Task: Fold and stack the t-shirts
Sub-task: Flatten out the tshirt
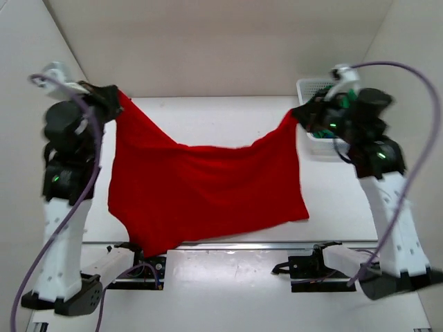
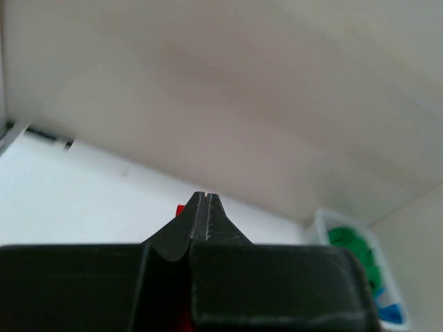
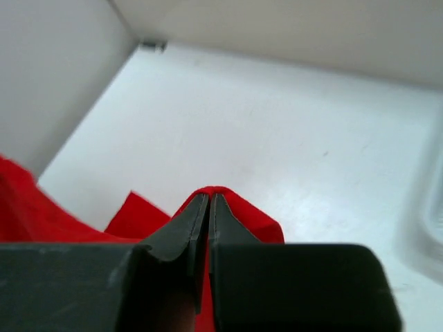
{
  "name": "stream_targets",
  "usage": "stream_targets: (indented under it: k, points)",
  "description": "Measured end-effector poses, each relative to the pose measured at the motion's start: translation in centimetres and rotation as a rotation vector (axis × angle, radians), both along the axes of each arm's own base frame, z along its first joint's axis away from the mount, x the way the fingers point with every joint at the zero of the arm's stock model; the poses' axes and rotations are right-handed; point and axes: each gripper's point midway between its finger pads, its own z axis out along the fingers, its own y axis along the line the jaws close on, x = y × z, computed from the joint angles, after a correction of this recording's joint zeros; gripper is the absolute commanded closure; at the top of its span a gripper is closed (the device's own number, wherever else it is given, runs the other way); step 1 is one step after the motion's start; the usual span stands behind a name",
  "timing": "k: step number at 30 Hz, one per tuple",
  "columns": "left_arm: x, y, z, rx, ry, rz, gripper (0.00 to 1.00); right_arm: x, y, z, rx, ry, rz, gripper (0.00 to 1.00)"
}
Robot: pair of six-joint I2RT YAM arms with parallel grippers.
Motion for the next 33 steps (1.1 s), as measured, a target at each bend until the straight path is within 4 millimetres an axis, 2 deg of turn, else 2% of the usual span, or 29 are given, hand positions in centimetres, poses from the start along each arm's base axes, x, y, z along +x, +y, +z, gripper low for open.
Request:
stream_targets:
  k: [2, 3, 4, 6, 8, 9, 10, 11, 12, 14, 15, 16, 17, 18, 20, 22, 24, 26, 27, 29, 31, 33]
  points:
    - [3.6, -0.3, -5.7, 0.023, 0.132, -0.013, 1.0, 2.4, 1.9, -4.4, -0.027, 0.097, 0.034, 1.0]
    - [5.3, -0.6, -8.9, 0.036, 0.208, -0.022, 1.0, 3.8, 2.6, -7.3, -0.044, 0.162, 0.045, 1.0]
    - [6.8, -1.0, -12.1, 0.05, 0.289, -0.036, 1.0, 4.9, 3.1, -10.1, -0.063, 0.23, 0.047, 1.0]
    - [9.3, -1.5, -17.2, 0.07, 0.421, -0.066, 1.0, 7.2, 3.3, -14.9, -0.106, 0.345, 0.037, 1.0]
    - [11.9, -1.3, -20.4, 0.088, 0.517, -0.078, 1.0, 9.4, 3.4, -18.6, -0.149, 0.429, 0.032, 1.0]
    - [13.4, -1.0, -21.2, 0.096, 0.555, -0.079, 1.0, 10.7, 3.5, -19.6, -0.17, 0.457, 0.03, 1.0]
    - [14.8, -0.8, -21.3, 0.105, 0.586, -0.079, 1.0, 12.1, 3.5, -20.2, -0.189, 0.476, 0.027, 1.0]
    - [16.8, -0.5, -20.5, 0.115, 0.602, -0.079, 1.0, 13.5, 3.5, -20.0, -0.207, 0.489, 0.024, 1.0]
    - [19.2, -0.3, -18.5, 0.123, 0.566, -0.077, 1.0, 15.5, 3.7, -18.8, -0.219, 0.469, 0.02, 1.0]
    - [23.1, 0.2, -13.3, 0.128, 0.439, -0.064, 1.0, 20.0, 4.1, -14.1, -0.229, 0.339, -0.001, 1.0]
    - [23.7, 0.5, -11.2, 0.12, 0.374, -0.062, 1.0, 21.5, 4.1, -11.3, -0.219, 0.264, -0.013, 1.0]
    - [23.2, 1.1, -9.6, 0.105, 0.337, -0.059, 1.0, 22.4, 4.2, -8.2, -0.201, 0.172, -0.018, 1.0]
    - [22.3, 2.0, -8.0, 0.095, 0.307, -0.051, 1.0, 22.5, 3.9, -5.6, -0.184, 0.103, -0.024, 1.0]
    - [21.3, 2.9, -6.0, 0.09, 0.265, -0.034, 1.0, 21.6, 3.2, -3.3, -0.171, 0.054, -0.028, 1.0]
    - [18.1, 4.8, -1.5, 0.09, 0.165, 0.015, 1.0, 19.4, 1.3, -0.3, -0.158, -0.003, -0.051, 1.0]
    - [14.6, 4.7, 1.9, 0.094, 0.087, 0.024, 1.0, 17.2, -0.2, 1.0, -0.159, -0.033, -0.074, 1.0]
    - [10.4, 3.3, 4.6, 0.099, 0.007, -0.003, 1.0, 15.6, -1.2, 0.8, -0.167, -0.028, -0.088, 1.0]
    - [6.4, 1.6, 5.6, 0.104, -0.04, -0.048, 1.0, 14.4, -1.0, -0.9, -0.178, 0.003, -0.078, 1.0]
    - [4.8, 1.0, 5.4, 0.105, -0.05, -0.067, 1.0, 13.9, -0.8, -2.6, -0.187, 0.032, -0.067, 1.0]
    - [2.2, 0.2, 3.6, 0.106, -0.036, -0.096, 1.0, 13.2, -0.6, -6.6, -0.205, 0.116, -0.046, 1.0]
    - [0.6, 0.2, -0.3, 0.101, 0.005, -0.098, 1.0, 12.5, -0.8, -11.5, -0.22, 0.222, -0.032, 1.0]
    - [-0.2, 0.2, -5.8, 0.089, 0.092, -0.099, 1.0, 11.5, -1.7, -16.7, -0.235, 0.343, -0.036, 1.0]
